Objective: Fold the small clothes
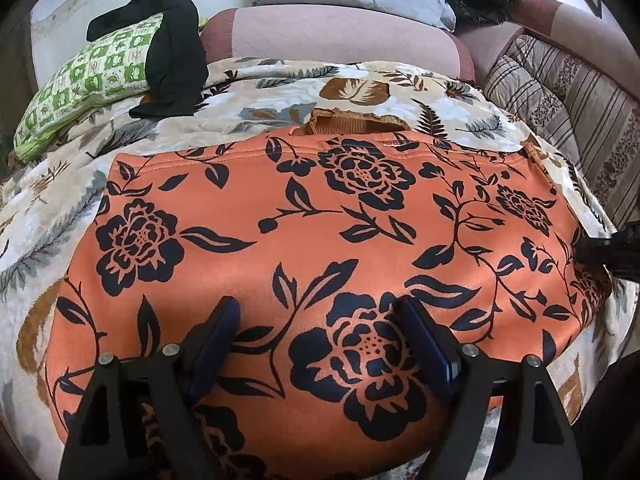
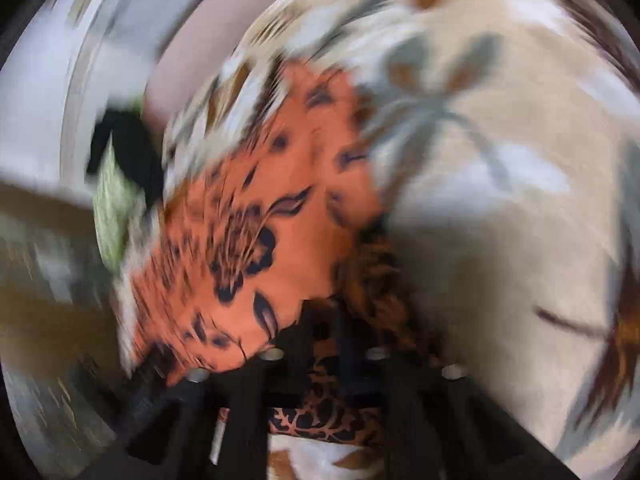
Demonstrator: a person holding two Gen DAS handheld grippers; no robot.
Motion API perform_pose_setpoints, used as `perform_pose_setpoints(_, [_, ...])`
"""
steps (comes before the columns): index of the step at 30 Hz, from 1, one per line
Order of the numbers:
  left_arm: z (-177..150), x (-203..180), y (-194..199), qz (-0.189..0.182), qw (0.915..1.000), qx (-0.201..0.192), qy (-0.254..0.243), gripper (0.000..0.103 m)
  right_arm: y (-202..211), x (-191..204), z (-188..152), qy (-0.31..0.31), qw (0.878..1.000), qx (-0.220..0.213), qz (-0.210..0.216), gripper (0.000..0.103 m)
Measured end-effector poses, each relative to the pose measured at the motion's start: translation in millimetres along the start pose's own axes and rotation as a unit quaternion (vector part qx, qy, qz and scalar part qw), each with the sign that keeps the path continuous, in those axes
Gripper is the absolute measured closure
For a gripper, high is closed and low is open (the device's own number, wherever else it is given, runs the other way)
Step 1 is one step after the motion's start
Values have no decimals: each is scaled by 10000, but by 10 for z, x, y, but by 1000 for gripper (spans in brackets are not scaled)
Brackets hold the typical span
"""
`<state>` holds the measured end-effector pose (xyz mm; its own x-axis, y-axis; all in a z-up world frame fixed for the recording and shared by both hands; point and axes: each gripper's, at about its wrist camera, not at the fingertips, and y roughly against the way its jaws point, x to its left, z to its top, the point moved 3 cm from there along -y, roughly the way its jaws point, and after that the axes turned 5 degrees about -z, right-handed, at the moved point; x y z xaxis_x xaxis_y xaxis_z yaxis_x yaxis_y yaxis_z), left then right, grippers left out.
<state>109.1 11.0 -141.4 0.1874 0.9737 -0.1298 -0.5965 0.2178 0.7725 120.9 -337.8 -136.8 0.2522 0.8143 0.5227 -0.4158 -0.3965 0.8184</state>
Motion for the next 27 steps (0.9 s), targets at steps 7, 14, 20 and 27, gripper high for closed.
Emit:
perform_pose_setpoints(7, [-9, 7, 17, -66, 10000, 41, 34, 20, 312, 36, 111, 440, 9972, -351, -494, 85])
perform_pose_setpoints(14, [1, -7, -7, -1, 10000, 43, 4, 20, -28, -108, 373, 523, 9973, 66, -520, 27])
perform_pose_setpoints(20, [29, 1, -21, -20, 10000, 46, 58, 20, -38, -47, 371, 554, 9979, 227, -231, 91])
perform_pose_setpoints(27, [35, 17, -21, -50, 10000, 46, 64, 20, -119, -209, 245, 160, 9991, 51, -395, 87])
